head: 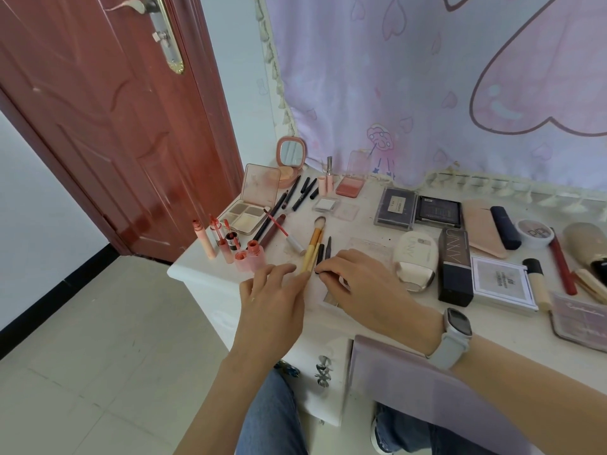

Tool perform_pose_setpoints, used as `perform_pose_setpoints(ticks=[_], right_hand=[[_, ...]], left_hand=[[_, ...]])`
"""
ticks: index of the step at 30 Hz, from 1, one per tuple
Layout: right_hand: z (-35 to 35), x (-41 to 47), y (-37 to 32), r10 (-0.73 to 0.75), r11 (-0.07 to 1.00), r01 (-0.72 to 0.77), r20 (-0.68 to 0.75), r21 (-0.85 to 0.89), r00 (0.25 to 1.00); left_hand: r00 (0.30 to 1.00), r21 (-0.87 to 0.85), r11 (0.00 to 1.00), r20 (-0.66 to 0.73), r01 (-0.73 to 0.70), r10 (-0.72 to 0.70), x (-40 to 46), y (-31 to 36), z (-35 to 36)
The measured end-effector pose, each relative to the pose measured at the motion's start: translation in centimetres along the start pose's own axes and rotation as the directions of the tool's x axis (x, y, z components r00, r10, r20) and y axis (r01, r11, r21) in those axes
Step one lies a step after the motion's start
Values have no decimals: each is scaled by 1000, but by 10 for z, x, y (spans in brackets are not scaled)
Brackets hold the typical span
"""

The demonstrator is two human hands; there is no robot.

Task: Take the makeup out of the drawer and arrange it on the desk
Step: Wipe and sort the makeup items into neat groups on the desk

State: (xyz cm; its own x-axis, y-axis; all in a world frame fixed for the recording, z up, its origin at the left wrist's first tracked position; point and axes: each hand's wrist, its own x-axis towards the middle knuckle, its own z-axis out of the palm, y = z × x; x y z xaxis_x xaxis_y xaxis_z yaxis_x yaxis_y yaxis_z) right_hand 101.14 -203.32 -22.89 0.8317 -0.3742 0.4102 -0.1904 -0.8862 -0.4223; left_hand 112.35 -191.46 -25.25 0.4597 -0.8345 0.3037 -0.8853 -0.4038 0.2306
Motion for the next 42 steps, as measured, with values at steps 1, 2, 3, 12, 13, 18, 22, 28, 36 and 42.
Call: perform_pose_setpoints(ticks=[1,2,3,12,13,18,22,28,36,42], right_hand=[[3,1,0,-1,1000,1,13,-13,1000],[5,2,0,-4,1000,4,24,-28,1000],[7,3,0,-6,999,8,35,-44,999],[-23,13,20,115,993,-116,-38,-15,993],[-30,18,32,141,988,-144,-48,-61,989],[-52,49,95,397,844,-364,2,-394,918],[-55,70,126,495,776,-365,139,-515,857],[-69,91,147,508,839,-301,455,-453,731],[-70,89,149,497,818,-274,381,-505,779],[-73,80,143,382,907,-309,253,-285,889]], left_hand=[[1000,-40,999,-20,12,-12,-3,0,0],[999,-72,997,-39,20,-23,-5,0,1],[998,-92,995,-62,25,-31,-7,0,2],[972,-143,990,-231,9,-43,-15,0,16],[970,-147,989,-237,13,-48,-15,0,17],[967,-178,983,-241,43,-86,-17,2,22],[962,-188,980,-249,69,-115,-16,3,26],[962,-213,973,-234,87,-138,-15,3,25],[961,-223,971,-237,92,-145,-14,4,24],[966,-241,966,-208,99,-151,-12,3,23]])
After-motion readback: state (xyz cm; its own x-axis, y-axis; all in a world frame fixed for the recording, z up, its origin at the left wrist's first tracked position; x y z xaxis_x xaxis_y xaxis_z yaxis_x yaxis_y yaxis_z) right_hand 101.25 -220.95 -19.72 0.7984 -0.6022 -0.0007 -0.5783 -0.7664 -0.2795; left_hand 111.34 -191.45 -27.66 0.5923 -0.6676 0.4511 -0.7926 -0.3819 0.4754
